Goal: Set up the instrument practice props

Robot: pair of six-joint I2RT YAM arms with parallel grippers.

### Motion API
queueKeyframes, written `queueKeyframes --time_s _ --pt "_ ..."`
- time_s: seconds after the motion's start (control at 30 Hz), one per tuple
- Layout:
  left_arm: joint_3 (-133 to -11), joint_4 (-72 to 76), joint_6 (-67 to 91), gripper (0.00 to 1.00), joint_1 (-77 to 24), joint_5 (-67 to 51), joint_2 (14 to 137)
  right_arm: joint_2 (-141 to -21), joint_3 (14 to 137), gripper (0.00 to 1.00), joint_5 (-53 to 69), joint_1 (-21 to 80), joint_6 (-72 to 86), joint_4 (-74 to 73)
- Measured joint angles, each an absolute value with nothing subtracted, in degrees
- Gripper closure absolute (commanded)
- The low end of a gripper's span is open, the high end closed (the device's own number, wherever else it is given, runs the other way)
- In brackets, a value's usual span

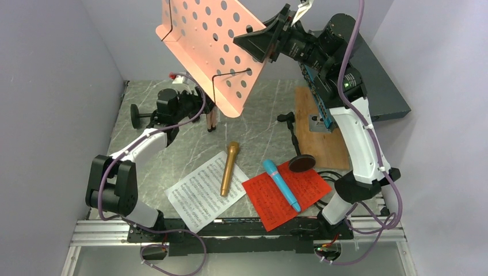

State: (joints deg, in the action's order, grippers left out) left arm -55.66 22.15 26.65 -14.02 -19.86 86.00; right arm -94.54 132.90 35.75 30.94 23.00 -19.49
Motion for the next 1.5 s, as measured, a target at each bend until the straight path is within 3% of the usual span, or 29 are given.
queueKeyframes --time_s 0.1,0.13,0.17,0.33,0.43,0.5,0.77,0.87,1.13,1.27,1.5 --pt "-55.7 23.3 27.1 0.77 -14.1 -21.3 86.0 -95.5 133.7 0.98 36.1 31.5 23.1 -18.9" --pt "-55.7 23.4 26.7 0.92 -14.0 -21.8 86.0 -95.6 133.7 0.89 36.1 31.6 23.2 -18.6" --pt "-55.6 24.3 24.6 0.99 -14.0 -21.8 86.0 -95.6 133.7 0.78 35.9 31.6 23.1 -18.5" --pt "-53.6 28.5 14.4 1.0 -14.1 -22.4 86.0 -95.1 131.3 0.33 32.4 31.9 23.3 -16.9" --pt "-50.7 31.6 14.8 1.0 -14.0 -21.6 84.4 -92.9 127.6 0.15 30.6 32.2 23.4 -18.8" --pt "-49.4 31.8 16.0 1.0 -13.8 -20.2 83.0 -91.8 125.9 0.1 29.3 32.3 22.9 -19.8" --pt "-46.6 27.9 20.7 1.0 -15.8 -9.7 80.7 -87.9 123.2 0.06 25.5 32.0 21.8 -20.1" --pt "-46.6 26.4 19.9 1.0 -18.2 -4.8 79.4 -85.0 118.3 0.06 25.5 31.9 21.4 -18.3" --pt "-46.9 25.0 13.0 1.0 -24.3 -4.8 77.8 -82.0 100.2 0.1 22.9 31.9 18.7 -14.2" --pt "-47.2 24.8 10.9 1.0 -25.2 -5.4 77.8 -82.7 91.3 0.25 21.6 30.9 15.5 -12.6" --pt "-48.1 23.2 9.7 1.0 -25.5 -5.8 77.8 -86.7 85.2 0.37 25.6 29.9 11.9 -1.4"
